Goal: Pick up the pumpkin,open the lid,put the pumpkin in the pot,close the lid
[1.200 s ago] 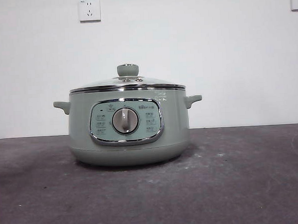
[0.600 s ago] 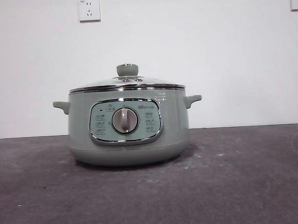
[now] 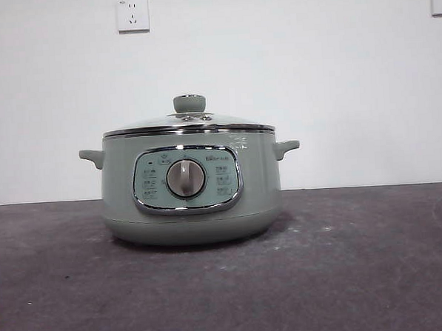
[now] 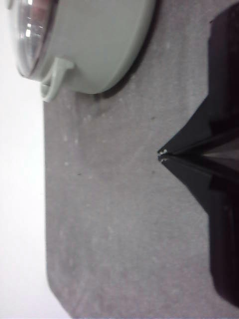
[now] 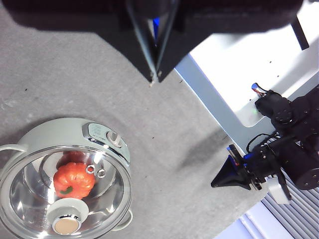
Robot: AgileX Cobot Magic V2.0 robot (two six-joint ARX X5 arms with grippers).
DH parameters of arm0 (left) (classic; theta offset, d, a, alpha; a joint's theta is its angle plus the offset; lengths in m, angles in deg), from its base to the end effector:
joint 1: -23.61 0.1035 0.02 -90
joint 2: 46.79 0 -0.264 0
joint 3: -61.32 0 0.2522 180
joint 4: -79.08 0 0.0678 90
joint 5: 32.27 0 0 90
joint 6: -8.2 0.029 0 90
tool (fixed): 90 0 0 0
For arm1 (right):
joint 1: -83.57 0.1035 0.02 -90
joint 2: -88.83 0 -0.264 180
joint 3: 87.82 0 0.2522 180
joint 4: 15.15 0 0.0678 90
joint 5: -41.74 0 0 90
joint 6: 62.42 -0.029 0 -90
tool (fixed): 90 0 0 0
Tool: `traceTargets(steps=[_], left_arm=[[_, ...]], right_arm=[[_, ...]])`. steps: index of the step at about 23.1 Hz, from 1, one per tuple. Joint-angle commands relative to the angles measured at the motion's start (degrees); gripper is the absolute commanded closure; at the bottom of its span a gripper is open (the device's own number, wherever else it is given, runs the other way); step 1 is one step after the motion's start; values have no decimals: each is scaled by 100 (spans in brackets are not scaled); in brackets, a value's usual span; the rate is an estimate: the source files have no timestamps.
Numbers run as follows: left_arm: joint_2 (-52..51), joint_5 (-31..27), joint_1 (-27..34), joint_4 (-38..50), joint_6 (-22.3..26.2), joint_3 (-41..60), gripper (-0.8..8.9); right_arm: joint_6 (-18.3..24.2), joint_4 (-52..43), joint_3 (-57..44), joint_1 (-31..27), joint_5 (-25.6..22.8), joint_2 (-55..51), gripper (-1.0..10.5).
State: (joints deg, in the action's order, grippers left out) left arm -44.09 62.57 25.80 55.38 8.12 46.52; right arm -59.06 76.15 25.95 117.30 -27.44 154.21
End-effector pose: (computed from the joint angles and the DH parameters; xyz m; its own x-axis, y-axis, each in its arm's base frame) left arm 0.0976 0.0013 0.1494 0.9786 -0.0470 -0.2004 0.0442 0.9989 -0.0183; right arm 0.1165 0.0902 0.4674 0.3720 0.6757 -0.6364 -0.7674 0.6096 0.1987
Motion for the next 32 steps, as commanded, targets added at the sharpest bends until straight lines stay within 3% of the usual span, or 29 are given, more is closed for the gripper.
traceTargets(steps=[1, 17, 20, 22, 24, 26, 32], left_arm=[[-28, -11, 13, -26, -35, 87, 817], [-28, -15, 13, -28, -35, 87, 817], [-28, -15, 13, -28, -35, 87, 817], [-28, -15, 13, -28, -35, 87, 817], [-28, -15, 13, -28, -35, 87, 817], [-28, -15, 13, -28, -35, 87, 817], [-28, -15, 13, -28, -35, 87, 817]], right_arm=[[-46, 92, -4, 11, -13, -15, 946], [-46, 92, -4, -4, -15, -24, 946], [822, -7, -11, -398, -26, -295, 946], [879, -599, -125, -922, 111, -629, 946], [846, -1143, -450, -1578, 560, -1062, 946], [850, -1768, -1058, -2164, 619, -1543, 946], [793, -4271, -3633, -2900, 616, -2946, 946]])
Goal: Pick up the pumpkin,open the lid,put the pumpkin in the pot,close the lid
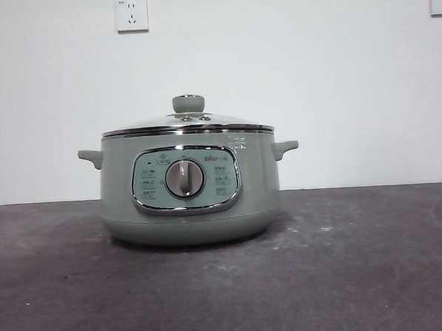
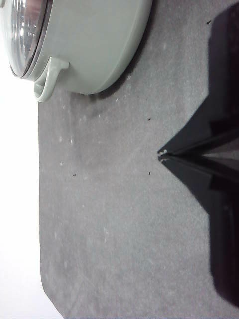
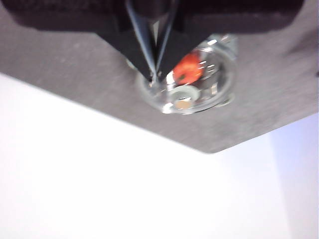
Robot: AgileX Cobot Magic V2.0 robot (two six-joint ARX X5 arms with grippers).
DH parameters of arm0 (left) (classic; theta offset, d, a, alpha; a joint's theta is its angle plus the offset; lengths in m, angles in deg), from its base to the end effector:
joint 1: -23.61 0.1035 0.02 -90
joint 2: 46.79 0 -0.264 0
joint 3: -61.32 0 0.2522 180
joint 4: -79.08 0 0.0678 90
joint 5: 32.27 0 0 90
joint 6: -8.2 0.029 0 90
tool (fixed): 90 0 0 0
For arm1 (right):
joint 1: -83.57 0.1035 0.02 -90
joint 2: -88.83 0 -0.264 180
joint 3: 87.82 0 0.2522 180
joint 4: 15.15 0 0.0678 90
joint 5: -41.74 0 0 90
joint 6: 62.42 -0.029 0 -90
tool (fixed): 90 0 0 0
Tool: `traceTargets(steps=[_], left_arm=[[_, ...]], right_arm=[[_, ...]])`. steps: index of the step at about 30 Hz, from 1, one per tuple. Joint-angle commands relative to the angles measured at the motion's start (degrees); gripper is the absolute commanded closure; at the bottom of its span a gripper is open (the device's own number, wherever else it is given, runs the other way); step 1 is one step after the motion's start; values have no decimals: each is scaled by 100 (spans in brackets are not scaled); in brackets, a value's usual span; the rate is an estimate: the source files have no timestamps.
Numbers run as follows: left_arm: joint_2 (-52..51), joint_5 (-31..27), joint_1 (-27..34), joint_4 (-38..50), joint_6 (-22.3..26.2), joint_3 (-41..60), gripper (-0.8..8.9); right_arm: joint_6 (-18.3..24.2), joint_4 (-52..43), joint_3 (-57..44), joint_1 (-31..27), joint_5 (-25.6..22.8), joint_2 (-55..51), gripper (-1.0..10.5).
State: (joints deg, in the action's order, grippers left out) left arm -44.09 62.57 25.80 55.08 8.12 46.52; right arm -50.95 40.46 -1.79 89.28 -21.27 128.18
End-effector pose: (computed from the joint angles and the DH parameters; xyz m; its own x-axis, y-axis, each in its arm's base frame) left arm 0.0975 0.0013 0.1489 0.9775 -0.0471 -0.2055 0.0441 0.9988 -0.0188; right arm 0.0797 0.0212 0.4398 0.8308 0.5392 -0.1383 -0.5548 0.8222 -0.1274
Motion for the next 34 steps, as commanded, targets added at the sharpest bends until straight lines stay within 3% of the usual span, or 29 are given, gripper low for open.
traceTargets(steps=[1, 12, 16, 22, 26, 29, 34], left_arm=[[-28, -15, 13, 2, -35, 87, 817], [-28, -15, 13, 2, -35, 87, 817], [-28, -15, 13, 2, -35, 87, 817], [-28, -15, 13, 2, -35, 87, 817], [-28, -15, 13, 2, -35, 87, 817], [-28, -15, 13, 2, -35, 87, 817], [-28, -15, 13, 2, -35, 87, 817]], right_arm=[[-61, -979, -1193, -142, 0, -505, 946], [-570, -3279, -4498, -350, -190, -2376, 946], [-911, -3414, -5243, -330, -879, -2876, 946], [-1117, -3429, -6126, -170, -1495, -3475, 946], [-1486, -3501, -6655, -52, -1915, -3801, 946], [-1696, -3696, -6990, -13, -2000, -3928, 946], [-1703, -3626, -7187, 48, -1987, -3930, 946]])
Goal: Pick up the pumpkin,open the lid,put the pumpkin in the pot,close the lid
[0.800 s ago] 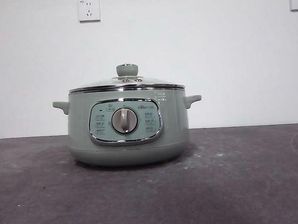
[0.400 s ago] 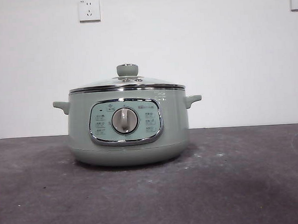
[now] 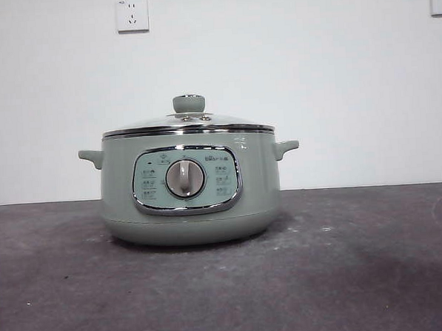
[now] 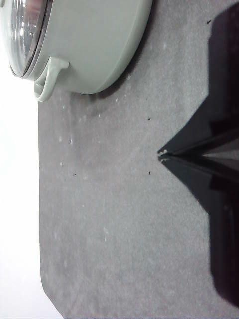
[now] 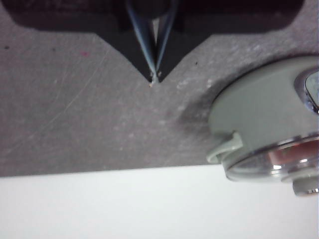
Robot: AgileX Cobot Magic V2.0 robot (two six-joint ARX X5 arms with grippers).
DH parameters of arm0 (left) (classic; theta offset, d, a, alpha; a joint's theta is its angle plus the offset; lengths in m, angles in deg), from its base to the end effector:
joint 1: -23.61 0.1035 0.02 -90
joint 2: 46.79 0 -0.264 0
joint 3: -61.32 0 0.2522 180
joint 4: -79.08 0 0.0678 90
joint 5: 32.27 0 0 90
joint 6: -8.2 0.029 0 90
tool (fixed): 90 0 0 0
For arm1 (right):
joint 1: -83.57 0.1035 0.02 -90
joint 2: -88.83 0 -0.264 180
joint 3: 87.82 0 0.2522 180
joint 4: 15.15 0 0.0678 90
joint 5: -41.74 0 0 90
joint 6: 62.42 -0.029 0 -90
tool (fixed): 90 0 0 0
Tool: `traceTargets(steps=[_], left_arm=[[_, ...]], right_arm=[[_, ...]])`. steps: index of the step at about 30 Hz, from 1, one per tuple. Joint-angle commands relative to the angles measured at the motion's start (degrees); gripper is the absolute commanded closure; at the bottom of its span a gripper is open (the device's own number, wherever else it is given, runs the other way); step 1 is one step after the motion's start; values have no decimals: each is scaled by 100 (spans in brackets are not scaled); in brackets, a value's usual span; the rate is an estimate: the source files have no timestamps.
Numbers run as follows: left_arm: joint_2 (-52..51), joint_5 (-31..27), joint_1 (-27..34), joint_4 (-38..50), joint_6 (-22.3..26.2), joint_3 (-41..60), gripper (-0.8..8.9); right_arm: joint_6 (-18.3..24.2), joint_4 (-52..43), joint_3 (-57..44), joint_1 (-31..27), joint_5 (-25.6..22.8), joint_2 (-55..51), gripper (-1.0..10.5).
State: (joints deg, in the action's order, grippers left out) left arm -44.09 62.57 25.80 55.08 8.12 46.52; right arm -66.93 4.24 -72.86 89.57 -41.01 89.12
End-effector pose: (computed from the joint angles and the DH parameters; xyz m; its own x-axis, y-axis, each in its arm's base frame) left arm 0.0975 0.0013 0.1489 0.9775 -0.0471 -0.2055 0.0441 0.9988 -0.0188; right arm 0.0953 0.0137 0.1608 0.9700 0.2288 -0.0816 -0.2216 0.9711 0.0887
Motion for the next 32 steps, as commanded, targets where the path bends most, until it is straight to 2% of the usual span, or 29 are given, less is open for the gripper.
traceTargets(steps=[1, 7, 32], left_arm=[[-28, -17, 13, 2, -35, 87, 817], [-28, -15, 13, 2, -35, 87, 817], [-28, -15, 13, 2, -35, 87, 817]], right_arm=[[-103, 72, -79, 20, -15, -24, 946], [-33, 435, -79, 20, -15, -24, 946], [-55, 424, -76, 20, -20, -22, 946]])
